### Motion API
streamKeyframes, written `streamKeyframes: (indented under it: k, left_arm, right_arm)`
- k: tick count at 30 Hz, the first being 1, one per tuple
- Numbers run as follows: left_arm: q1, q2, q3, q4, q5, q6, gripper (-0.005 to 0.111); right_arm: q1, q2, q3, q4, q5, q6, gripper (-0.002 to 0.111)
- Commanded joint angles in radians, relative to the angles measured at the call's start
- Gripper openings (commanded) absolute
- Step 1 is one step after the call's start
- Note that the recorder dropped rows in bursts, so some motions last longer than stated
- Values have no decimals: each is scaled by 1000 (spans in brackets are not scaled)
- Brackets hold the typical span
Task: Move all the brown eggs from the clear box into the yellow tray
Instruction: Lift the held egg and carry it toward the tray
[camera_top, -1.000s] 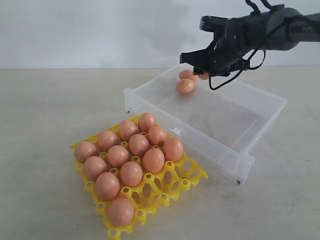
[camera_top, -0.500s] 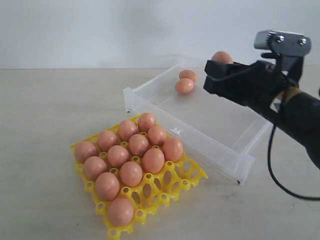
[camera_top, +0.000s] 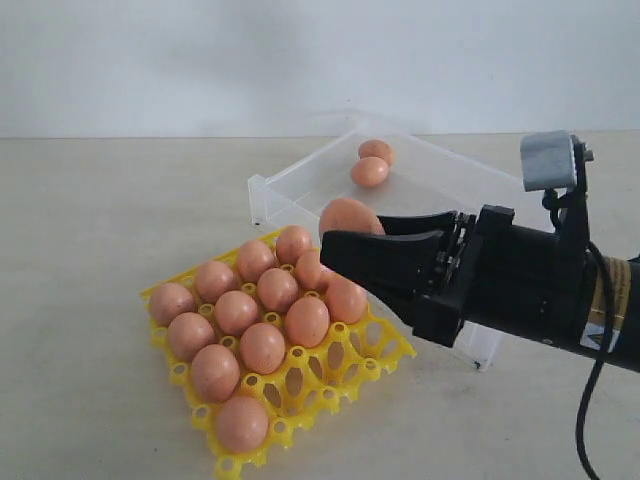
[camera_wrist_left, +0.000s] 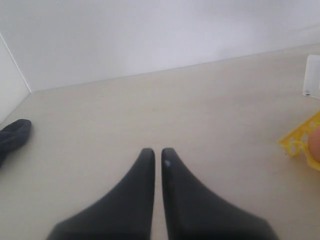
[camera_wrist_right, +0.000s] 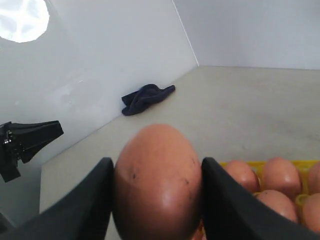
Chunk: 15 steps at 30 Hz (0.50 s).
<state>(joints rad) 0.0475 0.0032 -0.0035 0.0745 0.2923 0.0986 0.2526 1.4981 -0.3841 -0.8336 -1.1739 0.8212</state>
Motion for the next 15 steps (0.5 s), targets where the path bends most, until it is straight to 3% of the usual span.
streamKeyframes:
  k: [1,5,12,15]
  left_arm:
    - [1,-3,3,1,0,-4,4]
    - [1,-3,3,1,0,-4,4]
    - [1,-3,3,1,0,-4,4]
    - [1,-3,3,1,0,-4,4]
  right_arm:
    - [0,-9,-57,-8,2,-21,0]
    - [-4,0,-196,-1,5,5,0]
    - [-3,104,-423,26,-47,338,0]
    - [-3,144,-453,0,-47,374,0]
